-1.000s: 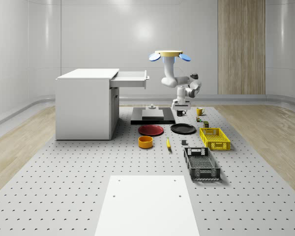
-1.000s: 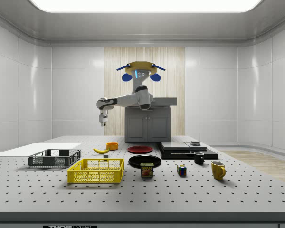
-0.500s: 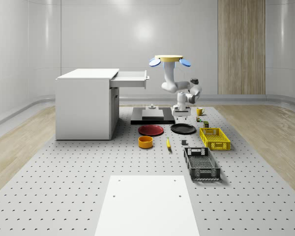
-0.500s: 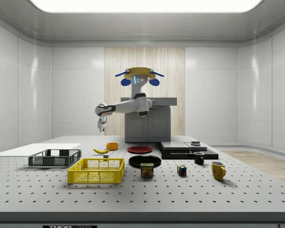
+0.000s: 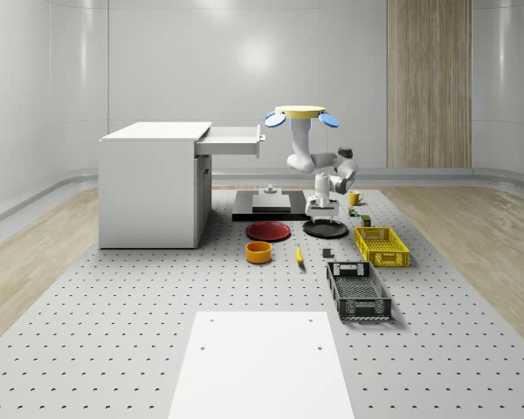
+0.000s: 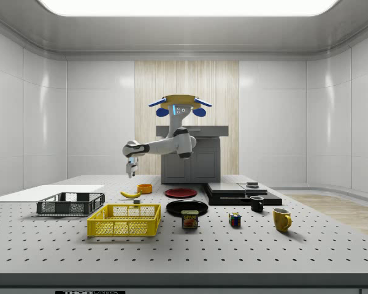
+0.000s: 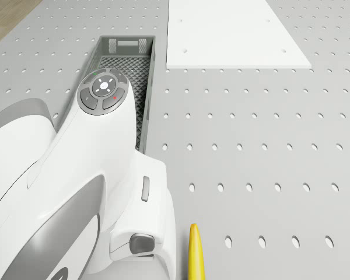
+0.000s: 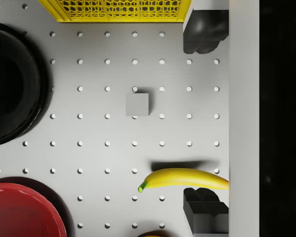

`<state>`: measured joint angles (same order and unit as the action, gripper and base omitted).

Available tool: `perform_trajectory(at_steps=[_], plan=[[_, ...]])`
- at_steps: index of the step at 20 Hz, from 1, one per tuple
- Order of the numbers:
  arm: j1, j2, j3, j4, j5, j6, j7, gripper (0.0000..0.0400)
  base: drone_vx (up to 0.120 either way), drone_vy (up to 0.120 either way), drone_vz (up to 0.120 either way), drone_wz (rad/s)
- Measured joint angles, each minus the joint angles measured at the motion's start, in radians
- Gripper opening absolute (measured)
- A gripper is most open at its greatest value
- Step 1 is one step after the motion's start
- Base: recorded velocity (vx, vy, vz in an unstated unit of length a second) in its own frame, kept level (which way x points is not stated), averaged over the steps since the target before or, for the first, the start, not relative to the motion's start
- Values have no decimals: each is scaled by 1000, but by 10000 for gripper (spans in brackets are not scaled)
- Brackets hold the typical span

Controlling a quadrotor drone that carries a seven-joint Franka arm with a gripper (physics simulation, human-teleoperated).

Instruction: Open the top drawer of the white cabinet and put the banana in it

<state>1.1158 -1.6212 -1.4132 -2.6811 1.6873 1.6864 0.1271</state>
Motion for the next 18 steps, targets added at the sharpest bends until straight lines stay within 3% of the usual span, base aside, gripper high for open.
perform_trajectory(at_steps=[4,9,18], plan=[[0,0,0,0,0,0,0,400,10,0,-120,0],[0,0,0,0,0,0,0,400,120,0,-120,0],[52,2,2,-19,5,-3,-71,400,9,0,-4,0]])
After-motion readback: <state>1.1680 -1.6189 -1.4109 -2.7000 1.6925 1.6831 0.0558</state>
